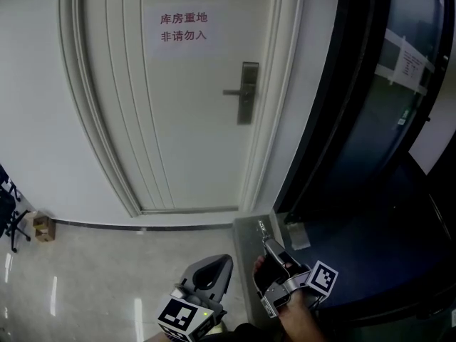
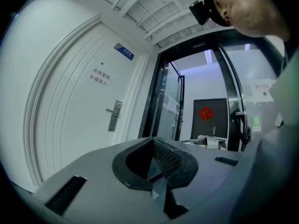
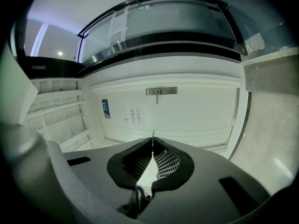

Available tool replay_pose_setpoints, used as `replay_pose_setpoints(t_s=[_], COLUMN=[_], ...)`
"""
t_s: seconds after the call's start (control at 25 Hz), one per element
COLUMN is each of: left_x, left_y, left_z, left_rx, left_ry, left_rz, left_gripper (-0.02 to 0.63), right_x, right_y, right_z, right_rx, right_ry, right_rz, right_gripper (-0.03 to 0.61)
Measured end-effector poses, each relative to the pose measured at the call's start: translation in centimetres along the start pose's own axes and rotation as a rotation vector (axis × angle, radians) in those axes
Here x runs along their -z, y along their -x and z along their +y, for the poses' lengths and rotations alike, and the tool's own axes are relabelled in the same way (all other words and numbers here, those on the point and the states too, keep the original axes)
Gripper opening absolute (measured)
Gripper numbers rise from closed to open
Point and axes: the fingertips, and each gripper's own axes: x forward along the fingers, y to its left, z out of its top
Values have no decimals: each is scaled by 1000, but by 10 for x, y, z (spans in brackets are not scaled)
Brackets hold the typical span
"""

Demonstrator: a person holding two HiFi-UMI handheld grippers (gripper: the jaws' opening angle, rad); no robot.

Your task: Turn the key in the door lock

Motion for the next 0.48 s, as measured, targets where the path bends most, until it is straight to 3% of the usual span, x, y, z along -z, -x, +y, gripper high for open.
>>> replay_pose_setpoints(t_s=[0.48], left_x=[0], left_y=[-67], left_z=[66], left_rx=[-29], left_ry=[18], left_rz=[25], left_gripper=[3], right_x=[-49], right_y=[-93], right_z=[-18], right_rx=[26], right_ry=[16], right_rz=[17], right_gripper=[20])
